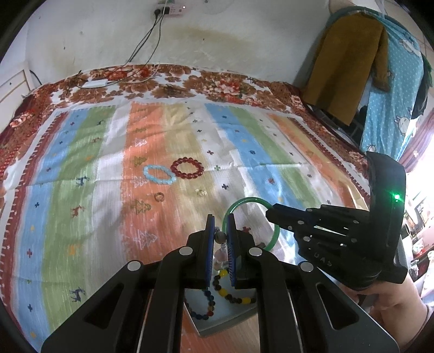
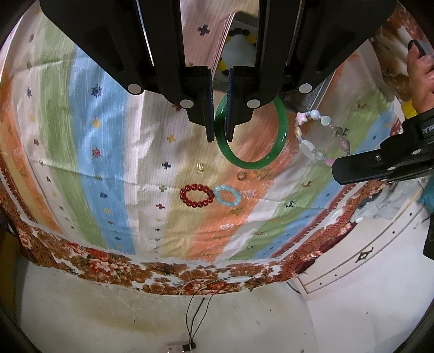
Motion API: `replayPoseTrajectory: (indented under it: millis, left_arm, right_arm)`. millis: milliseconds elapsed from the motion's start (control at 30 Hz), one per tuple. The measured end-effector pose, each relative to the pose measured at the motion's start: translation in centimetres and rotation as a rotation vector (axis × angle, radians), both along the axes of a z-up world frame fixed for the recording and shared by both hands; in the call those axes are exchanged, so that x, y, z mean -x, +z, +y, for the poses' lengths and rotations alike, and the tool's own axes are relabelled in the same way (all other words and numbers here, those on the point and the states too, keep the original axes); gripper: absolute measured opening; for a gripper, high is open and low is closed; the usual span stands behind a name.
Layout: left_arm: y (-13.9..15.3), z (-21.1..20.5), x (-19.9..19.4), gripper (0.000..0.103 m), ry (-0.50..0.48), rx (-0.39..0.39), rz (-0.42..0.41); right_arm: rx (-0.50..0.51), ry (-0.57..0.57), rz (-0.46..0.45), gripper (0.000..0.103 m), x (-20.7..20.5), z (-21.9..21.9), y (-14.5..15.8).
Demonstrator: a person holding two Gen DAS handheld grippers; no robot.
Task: Organize jewelry
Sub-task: 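Carry pearl bracelet and jade bangle to the tin and open both tools, then lift both tools from the tin toward the loose ring and gold earring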
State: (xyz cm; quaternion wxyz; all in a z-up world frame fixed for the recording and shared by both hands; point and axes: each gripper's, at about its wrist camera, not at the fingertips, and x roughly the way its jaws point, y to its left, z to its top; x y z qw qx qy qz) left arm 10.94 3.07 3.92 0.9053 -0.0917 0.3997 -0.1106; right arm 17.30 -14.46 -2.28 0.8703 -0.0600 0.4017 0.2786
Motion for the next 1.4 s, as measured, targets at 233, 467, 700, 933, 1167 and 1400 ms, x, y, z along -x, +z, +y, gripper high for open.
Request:
replayPoseTrajectory:
  millis: [233,467,700,933,1167,1400]
  left_arm:
    - [-0.9,-0.4,0.7,0.008,0.003,-0.006,0.025]
    - [-1.3,-0.9,1.4,0.009,-0.003,-0.01,0.046]
    - [-1.9,-0.3,0.9,0.033,0.047,-0.053,0.083]
    - [-2.4,2.3,0.3,0.039,0.122,-0.009,0.104]
    - [-3.0,3.3,-0.7,0.045,0.143,0.002,0.123]
    - [-3.5,3.6,-2.4,0.053,0.162,-0.009,0.14]
  right_arm:
    - [-0.002,0.008,0.008,0.008,1.3,-0.4,-0.1]
    - [-0.003,0.024,0.025,0.009,2.1,-0.3,-0.5]
    - [0.004,0.046,0.084,0.03,1.9,-0.1,-1.5]
    - [0.01,-0.003,0.095,0.043,0.9,-1.0,-1.8]
    - [0.024,0.0,0.105,0.052,-0.1,-0.7,-2.3]
    - [0.047,-0.006,0.1,0.058,-1.2,-0.3,-2.5]
